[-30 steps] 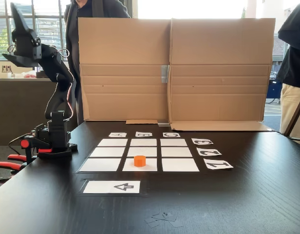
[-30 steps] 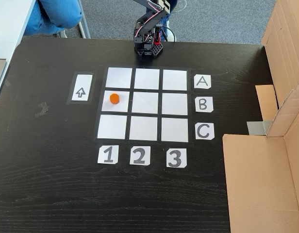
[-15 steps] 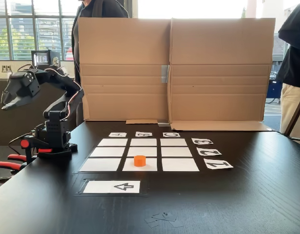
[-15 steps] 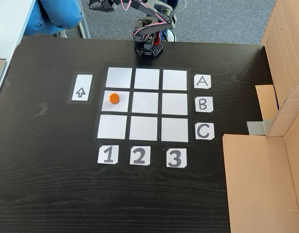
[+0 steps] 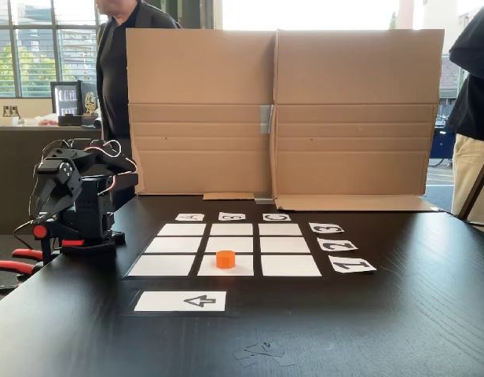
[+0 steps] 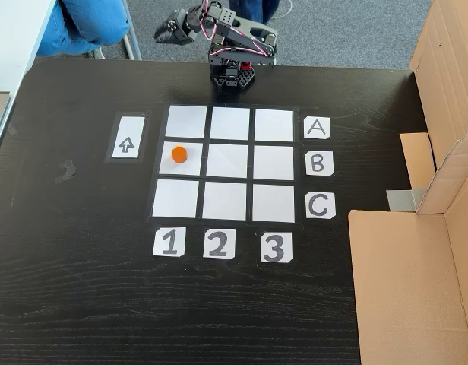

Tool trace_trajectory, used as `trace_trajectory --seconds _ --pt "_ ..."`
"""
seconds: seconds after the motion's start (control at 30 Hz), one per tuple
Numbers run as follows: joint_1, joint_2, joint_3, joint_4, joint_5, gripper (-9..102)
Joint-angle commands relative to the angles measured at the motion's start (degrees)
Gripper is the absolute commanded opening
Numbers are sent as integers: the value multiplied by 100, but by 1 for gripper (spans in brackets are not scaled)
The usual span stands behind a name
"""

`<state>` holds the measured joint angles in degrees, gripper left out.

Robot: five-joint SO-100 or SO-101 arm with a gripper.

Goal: Pick up the round, orange token and place it in the grid on square B1.

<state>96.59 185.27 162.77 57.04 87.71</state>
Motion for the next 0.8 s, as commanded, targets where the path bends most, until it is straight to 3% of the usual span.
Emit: trace_trajectory --seconds 0.0,0.77 --pt "-44 202 141 62 -18 -1" --pt "53 554 703 114 -105 -1"
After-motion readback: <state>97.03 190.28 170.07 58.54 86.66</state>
